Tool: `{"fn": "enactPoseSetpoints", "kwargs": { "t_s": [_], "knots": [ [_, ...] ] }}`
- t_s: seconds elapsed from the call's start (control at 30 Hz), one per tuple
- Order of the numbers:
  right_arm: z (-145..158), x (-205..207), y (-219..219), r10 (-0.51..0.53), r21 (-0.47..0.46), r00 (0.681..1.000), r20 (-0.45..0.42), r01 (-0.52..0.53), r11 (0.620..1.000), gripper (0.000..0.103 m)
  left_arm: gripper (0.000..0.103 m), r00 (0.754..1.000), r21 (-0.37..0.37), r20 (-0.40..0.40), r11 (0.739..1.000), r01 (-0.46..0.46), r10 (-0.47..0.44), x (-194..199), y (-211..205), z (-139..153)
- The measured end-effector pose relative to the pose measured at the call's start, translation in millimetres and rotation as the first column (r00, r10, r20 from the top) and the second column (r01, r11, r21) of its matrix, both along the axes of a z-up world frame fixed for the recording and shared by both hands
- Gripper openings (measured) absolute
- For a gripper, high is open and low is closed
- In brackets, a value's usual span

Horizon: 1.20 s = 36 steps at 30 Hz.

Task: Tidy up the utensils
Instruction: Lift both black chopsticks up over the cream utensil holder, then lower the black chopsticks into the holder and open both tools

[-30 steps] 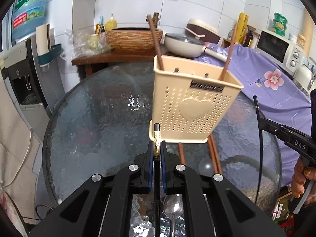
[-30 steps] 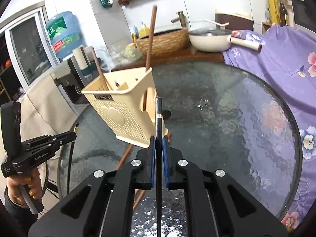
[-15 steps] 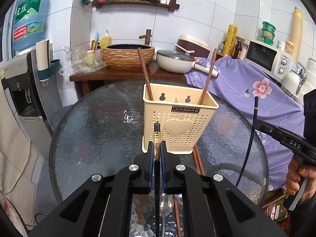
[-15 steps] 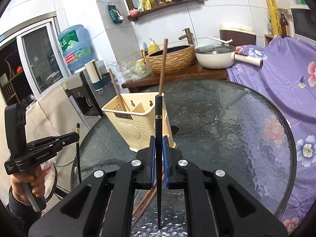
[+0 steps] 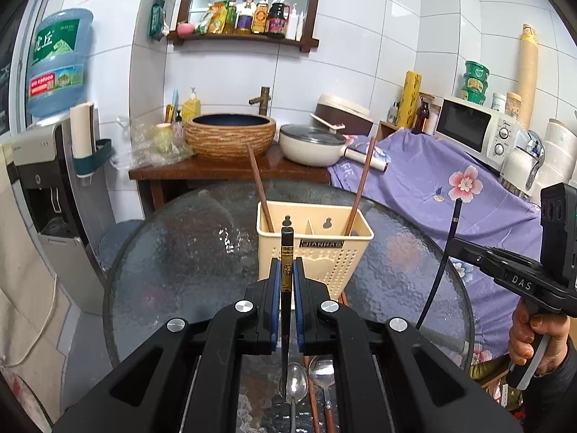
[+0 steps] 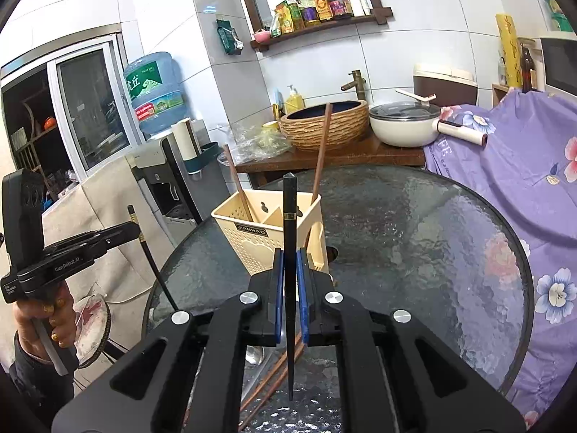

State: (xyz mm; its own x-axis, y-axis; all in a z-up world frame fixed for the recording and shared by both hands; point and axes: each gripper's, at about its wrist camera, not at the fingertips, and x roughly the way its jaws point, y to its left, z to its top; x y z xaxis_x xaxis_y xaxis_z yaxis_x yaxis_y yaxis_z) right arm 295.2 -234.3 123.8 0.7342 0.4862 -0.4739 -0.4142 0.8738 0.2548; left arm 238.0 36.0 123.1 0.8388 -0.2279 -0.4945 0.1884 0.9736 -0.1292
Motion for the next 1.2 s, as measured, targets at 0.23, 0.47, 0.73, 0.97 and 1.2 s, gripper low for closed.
{"fn": "enactPoseSetpoints", "kwargs": {
  "t_s": [0.23, 0.47, 0.73, 0.97, 1.2],
  "knots": [
    [22, 3, 7, 0.019, 0.010, 1.000, 0.019, -0.020, 1.000, 0.008, 0.007, 0.999, -0.007, 0.038, 1.000, 0.005, -0.004, 2, -3, 23],
    [61, 10, 19, 0.023, 0.031, 0.996, 0.082, -0.026, 0.999, 0.008, 0.007, 0.994, -0.043, 0.111, 0.999, 0.003, 0.002, 9, -2, 71],
    [124, 30, 37, -0.039, 0.056, 0.977, 0.210, 0.028, 0.998, 0.008, 0.007, 0.972, -0.126, 0.212, 0.989, -0.080, 0.106, 35, 5, 130],
    [140, 59, 59, -0.144, 0.038, 0.937, 0.318, 0.139, 0.990, 0.008, 0.007, 0.939, -0.162, 0.284, 0.975, -0.154, 0.196, 63, 1, 137],
    [83, 86, 74, -0.180, 0.012, 0.945, 0.272, 0.184, 0.983, 0.008, 0.007, 0.957, -0.149, 0.220, 0.976, -0.160, 0.191, 88, -10, 83]
  ]
}}
